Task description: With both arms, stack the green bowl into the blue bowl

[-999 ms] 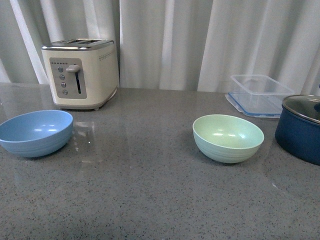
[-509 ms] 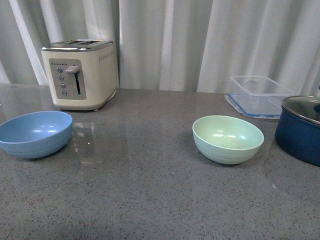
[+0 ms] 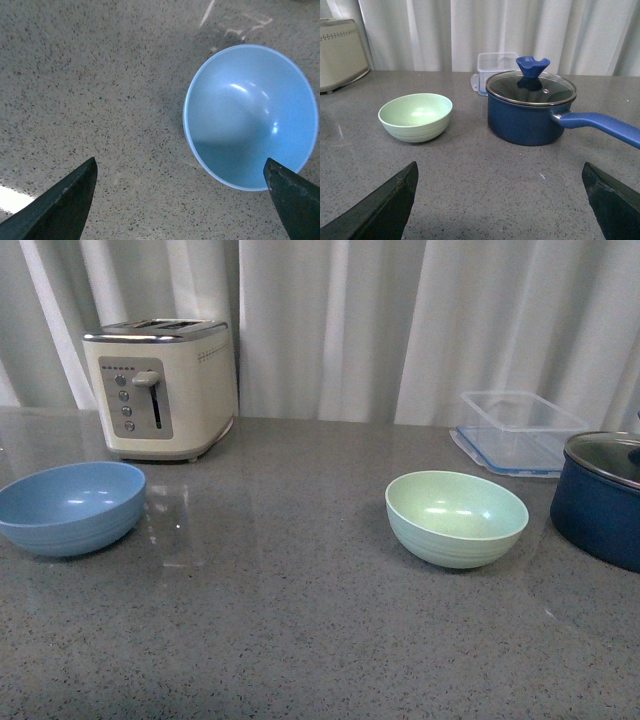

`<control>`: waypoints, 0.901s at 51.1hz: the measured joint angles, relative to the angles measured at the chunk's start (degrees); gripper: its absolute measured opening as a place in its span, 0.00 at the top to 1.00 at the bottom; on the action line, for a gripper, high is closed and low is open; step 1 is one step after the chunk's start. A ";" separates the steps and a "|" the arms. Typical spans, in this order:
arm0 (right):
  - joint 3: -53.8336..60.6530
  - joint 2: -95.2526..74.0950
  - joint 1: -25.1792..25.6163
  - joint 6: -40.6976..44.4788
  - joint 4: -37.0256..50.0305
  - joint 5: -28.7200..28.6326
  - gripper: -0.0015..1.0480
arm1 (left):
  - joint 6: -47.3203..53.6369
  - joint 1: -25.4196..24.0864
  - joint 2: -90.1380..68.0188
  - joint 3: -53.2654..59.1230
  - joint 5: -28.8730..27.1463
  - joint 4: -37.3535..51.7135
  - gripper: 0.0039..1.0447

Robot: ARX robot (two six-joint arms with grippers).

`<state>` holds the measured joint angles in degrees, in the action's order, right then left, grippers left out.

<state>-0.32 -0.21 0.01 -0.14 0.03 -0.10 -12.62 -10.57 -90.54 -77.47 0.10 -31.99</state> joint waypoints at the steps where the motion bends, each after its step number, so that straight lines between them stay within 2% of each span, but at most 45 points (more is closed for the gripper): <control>1: 0.00 0.00 0.00 0.00 0.00 0.00 0.10 | -0.22 0.07 -0.66 -0.09 0.17 0.00 0.06; 33: 0.00 0.00 0.00 0.00 0.00 0.00 0.10 | -6.91 2.21 -15.69 -5.42 1.11 2.69 0.07; 46: 0.00 0.00 0.00 0.00 0.00 0.00 0.10 | -7.26 3.65 -18.18 -6.78 0.22 3.13 0.56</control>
<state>-0.32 -0.21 0.01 -0.14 0.03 -0.10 -19.88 -6.92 -108.73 -84.25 0.32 -28.86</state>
